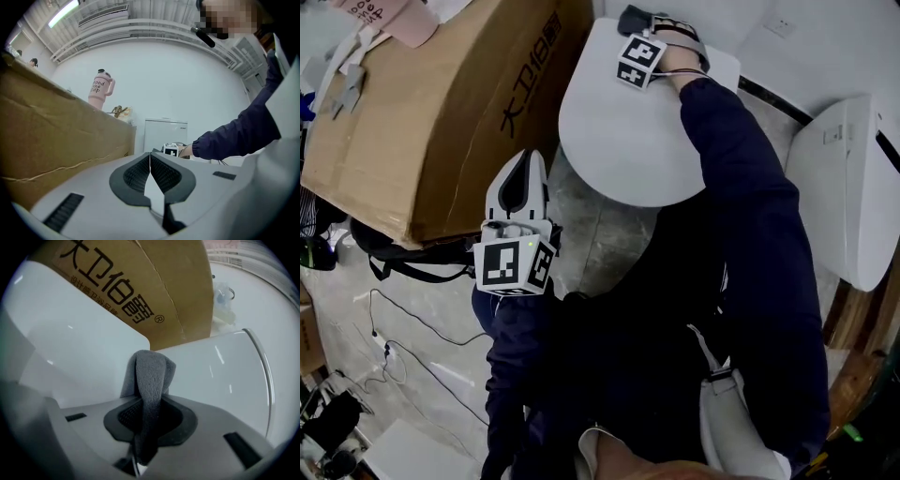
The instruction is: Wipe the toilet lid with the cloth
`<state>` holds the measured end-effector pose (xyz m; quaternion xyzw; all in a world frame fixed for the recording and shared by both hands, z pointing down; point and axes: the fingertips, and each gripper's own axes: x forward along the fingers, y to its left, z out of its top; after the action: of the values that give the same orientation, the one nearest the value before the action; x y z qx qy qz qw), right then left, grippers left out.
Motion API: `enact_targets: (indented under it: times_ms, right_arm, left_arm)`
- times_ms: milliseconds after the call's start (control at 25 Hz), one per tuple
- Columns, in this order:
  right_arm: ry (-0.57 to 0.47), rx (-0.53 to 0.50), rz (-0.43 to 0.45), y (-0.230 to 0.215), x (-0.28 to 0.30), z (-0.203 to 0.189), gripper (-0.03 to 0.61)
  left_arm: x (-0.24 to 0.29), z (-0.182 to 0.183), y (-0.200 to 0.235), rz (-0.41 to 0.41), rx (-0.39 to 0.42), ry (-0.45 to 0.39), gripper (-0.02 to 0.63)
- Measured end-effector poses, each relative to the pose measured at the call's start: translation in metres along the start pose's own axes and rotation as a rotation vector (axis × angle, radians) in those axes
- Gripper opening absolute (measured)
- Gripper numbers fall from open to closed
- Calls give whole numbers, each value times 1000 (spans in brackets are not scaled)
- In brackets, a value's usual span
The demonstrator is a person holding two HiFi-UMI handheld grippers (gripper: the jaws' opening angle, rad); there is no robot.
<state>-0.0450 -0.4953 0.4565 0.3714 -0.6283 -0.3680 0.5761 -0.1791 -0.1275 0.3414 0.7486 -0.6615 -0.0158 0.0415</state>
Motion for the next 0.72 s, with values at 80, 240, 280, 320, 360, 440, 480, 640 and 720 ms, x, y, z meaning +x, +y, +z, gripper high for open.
enact_targets:
  times_ms: [80,240,280,320,360,440,480,640,720]
  right_arm:
    - [-3,18,69,7,-8,5,66]
    - [-17,-23,143,27,-32,10,66]
    - [-22,-25,152,32,-38,11,66]
    - [-27,-24,163,37,-45,13,66]
    - [-34,-22,175,42,-51,15,66]
    - [-50,-16,200,52,-66,19,66]
    - [-59,-12,210,57,-74,22,66]
    - [-100,-4,253,82,-108,32,66]
    - [-119,-8,261,92,-125,35,66]
  left_arm:
    - [1,2,3,5,0,-6,17]
    - [8,6,1,-8,-16,-25,17]
    - [10,8,0,-15,-16,-30,17]
    - [11,10,-1,-22,-16,-35,17]
    - [13,13,-2,-28,-14,-40,17]
    - [14,17,-2,-37,-11,-51,17]
    - [14,19,-2,-39,-11,-56,17]
    - [15,23,-1,-43,-20,-66,17]
    - [16,25,-1,-45,-23,-66,17]
